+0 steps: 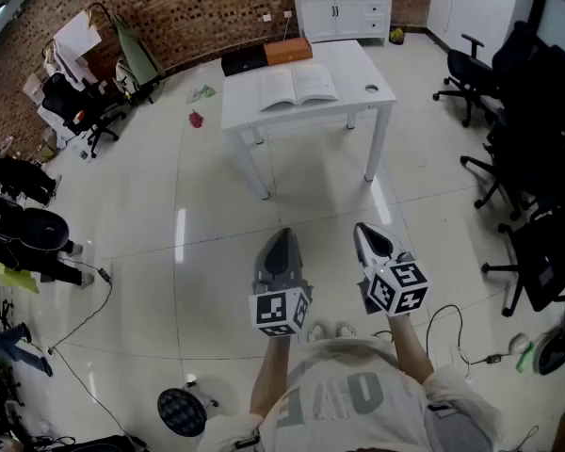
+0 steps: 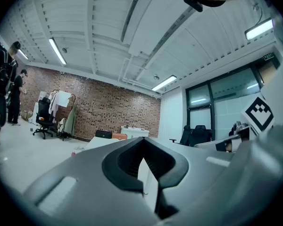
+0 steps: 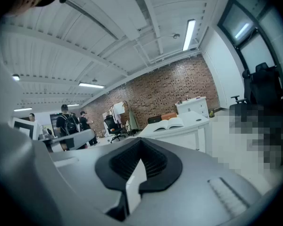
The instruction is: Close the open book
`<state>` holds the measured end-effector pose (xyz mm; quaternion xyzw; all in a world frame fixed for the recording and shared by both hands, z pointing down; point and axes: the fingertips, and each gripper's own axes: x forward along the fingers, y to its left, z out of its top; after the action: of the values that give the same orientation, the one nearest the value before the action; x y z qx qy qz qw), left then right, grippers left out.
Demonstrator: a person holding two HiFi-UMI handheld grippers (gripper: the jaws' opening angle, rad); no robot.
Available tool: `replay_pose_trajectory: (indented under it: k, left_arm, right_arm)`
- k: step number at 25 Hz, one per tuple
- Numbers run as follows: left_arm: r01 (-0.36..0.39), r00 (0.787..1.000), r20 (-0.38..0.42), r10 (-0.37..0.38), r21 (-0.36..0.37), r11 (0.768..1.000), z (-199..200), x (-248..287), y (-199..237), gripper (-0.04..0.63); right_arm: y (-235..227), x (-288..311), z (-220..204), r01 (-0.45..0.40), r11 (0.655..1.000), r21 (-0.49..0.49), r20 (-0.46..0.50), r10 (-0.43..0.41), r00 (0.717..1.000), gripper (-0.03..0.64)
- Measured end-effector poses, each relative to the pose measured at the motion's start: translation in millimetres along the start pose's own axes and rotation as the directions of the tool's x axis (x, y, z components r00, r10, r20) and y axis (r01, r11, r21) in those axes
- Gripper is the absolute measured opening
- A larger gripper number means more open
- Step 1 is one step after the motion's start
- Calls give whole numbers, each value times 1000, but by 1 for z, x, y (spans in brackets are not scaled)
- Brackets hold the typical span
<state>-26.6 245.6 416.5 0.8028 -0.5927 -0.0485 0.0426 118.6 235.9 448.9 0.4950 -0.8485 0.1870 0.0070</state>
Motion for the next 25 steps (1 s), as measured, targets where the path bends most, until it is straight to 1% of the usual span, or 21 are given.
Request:
replay_pose_trajectory:
  k: [5,13,16,25]
  left_arm:
    - [-6,1000,-18,6,-16,1000,-6,-2,8,12]
    - [-1,1000,-26,1,-1,1000,-7,-1,16,12]
    - [6,999,-31,-6,-9,1000,-9,-2,17,12]
    - [17,999,-39,-18,-30,999,-15,-9,45,12]
  right_arm:
    - [6,-3,-9,8,1000,-11,-12,-8,1000,2]
    - [15,2,-3,14,1000,-24,4,-14,1000,2]
    - [22,4,0,-2,999,-33,20,3,1000,2]
    - [44,22,-7,-47,998,37,48,45,998,5]
